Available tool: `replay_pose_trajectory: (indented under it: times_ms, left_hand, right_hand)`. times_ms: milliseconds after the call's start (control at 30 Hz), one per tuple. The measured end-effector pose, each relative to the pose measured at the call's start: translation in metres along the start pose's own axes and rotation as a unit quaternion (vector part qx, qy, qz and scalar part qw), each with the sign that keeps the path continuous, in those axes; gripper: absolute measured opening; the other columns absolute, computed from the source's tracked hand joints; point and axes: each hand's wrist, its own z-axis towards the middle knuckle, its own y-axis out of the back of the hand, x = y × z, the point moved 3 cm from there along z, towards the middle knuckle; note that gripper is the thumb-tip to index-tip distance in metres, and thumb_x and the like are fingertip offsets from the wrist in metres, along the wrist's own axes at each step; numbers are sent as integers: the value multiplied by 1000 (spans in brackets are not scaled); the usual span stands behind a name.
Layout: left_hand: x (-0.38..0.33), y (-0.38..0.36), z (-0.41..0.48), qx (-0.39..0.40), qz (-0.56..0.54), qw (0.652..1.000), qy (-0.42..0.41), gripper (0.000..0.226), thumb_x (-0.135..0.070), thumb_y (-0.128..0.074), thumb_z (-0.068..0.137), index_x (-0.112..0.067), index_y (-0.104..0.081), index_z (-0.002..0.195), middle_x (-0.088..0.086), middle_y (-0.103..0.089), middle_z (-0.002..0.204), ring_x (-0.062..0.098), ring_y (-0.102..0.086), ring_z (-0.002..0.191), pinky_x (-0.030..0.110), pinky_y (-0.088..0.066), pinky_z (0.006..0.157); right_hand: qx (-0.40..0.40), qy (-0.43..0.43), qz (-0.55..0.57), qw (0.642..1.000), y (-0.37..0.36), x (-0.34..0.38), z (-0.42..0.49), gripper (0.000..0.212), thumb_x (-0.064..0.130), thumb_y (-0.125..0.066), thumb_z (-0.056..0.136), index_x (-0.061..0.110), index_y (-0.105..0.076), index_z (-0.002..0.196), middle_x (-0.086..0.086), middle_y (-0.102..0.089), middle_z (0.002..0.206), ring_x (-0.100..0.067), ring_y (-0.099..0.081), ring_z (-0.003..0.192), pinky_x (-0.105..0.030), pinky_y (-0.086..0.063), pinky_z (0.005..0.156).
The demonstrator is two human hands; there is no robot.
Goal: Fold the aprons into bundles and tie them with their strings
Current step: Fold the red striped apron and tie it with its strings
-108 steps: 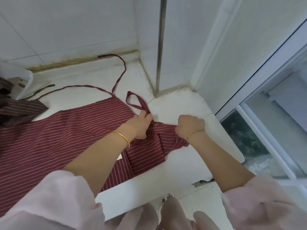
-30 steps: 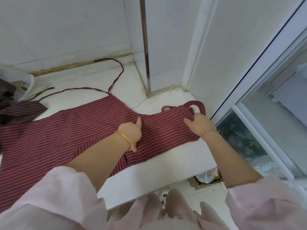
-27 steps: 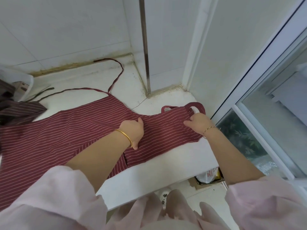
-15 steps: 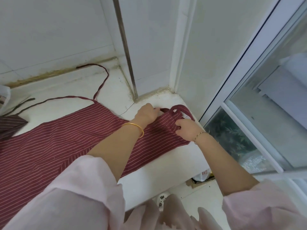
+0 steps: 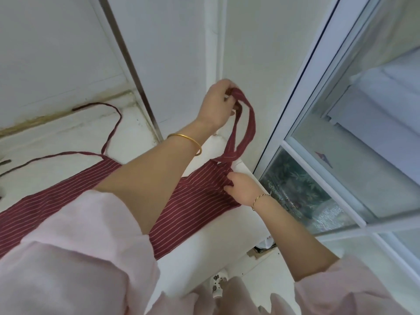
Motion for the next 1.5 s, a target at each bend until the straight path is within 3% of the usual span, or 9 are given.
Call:
replay_pose_trajectory:
  times_ms: [200,333,500,667,800,1067,1233,1400,1500]
  left_hand:
    - [-2,-3,10,-45,-111,987,105,8,-11,-51,92,-12,-43,90,-1,-55,80,7,-46,59,16,-37,51]
    - [-8,4,5,-94,54,994,-2,19,1,-44,86,-15,-49,94,-6,-56,87,12,-54,80,19,-46,69]
    - [-27,12,-5,-168,291,935,-116,34,-5,-40,87,-14,-54,117,0,-57,112,19,-58,87,34,-49,70]
    - [-40,16,-1,-163,-40,985,-31,17,-3,-43,91,-14,-55,86,4,-59,83,23,-63,71,38,-57,66]
    - [-42,16,-5,-81,-232,967,72,14,-5,-47,95,-9,-50,82,6,-58,75,20,-60,59,33,-59,66]
    - [-41,33,-8,-37,-206,971,116,20,-14,-47,97,-11,-65,90,0,-60,69,12,-53,47,25,-53,58]
    - [-45,37,-10,2,-307,944,122,12,-6,-52,94,-5,-63,98,5,-61,76,16,-64,61,25,-52,61]
    - [-54,35,-16,26,-411,899,145,23,0,-38,91,2,-58,103,15,-59,88,22,-60,62,29,-51,63]
    - [-56,37,-20,14,-362,921,142,14,-11,-48,94,-4,-56,102,10,-61,85,15,-51,47,24,-46,51]
  right_hand:
    - [-50,-58,91,993,-2,-11,2,48,28,-48,96,14,-35,52,2,-37,54,-9,-36,51,-26,-30,53]
    - [-112,-102,122,981,-3,-18,0,39,14,-50,89,14,-31,54,1,-35,56,-11,-35,52,-25,-23,47]
    - [-116,-127,113,979,-4,-17,0,3,8,-55,86,6,-53,87,-4,-50,80,-19,-49,77,-25,-36,64]
    - [-109,-125,119,979,-5,-16,3,7,9,-53,85,9,-47,85,-4,-50,83,-19,-49,79,-25,-35,65]
    - [-113,-129,117,978,-8,-18,4,13,14,-54,86,12,-46,75,-1,-50,75,-19,-51,78,-26,-37,64]
    - [-166,-123,107,972,-13,-15,-1,35,26,-48,93,20,-43,58,4,-46,61,-21,-53,72,-24,-29,50]
    - [-198,-125,86,968,-15,-13,-5,25,18,-47,88,18,-60,109,-1,-65,97,-22,-60,91,-25,-39,67]
    - [-214,-132,21,968,-8,-3,-7,31,47,-43,94,20,-56,86,4,-59,80,-17,-58,75,-25,-36,56]
    - [-230,-161,-50,959,-7,-4,-5,36,39,-36,98,14,-62,91,-3,-63,93,-21,-60,78,-23,-31,51]
